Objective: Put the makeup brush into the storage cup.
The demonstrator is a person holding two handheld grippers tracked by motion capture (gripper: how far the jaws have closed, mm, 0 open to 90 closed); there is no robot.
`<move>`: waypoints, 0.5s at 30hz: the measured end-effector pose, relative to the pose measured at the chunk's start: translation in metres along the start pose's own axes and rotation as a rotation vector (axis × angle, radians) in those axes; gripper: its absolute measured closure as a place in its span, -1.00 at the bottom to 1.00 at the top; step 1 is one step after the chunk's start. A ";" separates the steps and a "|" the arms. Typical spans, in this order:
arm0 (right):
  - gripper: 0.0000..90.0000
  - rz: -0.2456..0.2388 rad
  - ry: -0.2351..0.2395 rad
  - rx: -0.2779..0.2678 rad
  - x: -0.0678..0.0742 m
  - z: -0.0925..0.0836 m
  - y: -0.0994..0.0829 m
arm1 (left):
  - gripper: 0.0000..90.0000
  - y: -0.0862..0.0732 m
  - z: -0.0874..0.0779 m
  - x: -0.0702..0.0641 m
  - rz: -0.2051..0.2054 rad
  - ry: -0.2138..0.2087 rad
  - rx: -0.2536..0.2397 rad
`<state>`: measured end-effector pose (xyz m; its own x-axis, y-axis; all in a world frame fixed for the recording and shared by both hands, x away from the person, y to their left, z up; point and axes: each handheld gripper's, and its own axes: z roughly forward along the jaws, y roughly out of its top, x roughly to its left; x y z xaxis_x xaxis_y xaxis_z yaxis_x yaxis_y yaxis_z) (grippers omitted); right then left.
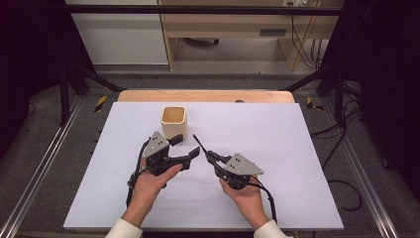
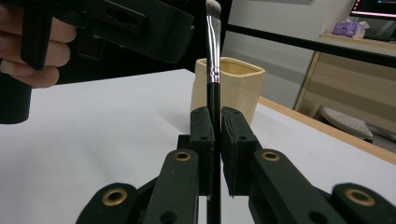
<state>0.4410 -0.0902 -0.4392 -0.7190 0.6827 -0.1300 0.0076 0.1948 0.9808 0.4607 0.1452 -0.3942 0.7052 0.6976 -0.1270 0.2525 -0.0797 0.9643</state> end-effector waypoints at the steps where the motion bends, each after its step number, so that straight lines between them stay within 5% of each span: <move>1: 0.86 -0.001 0.001 -0.002 0.000 0.000 0.000 | -0.37 0.000 0.002 -0.002 -0.001 -0.002 0.011; 15: 0.86 -0.010 0.015 0.001 0.004 0.003 -0.001 | 0.10 -0.003 0.006 -0.008 -0.030 0.014 0.022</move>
<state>0.4403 -0.0855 -0.4407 -0.7296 0.6700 -0.1371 0.0013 0.2018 0.9794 0.4585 0.1355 -0.3975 0.6881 0.7095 -0.1522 0.2876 -0.0741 0.9549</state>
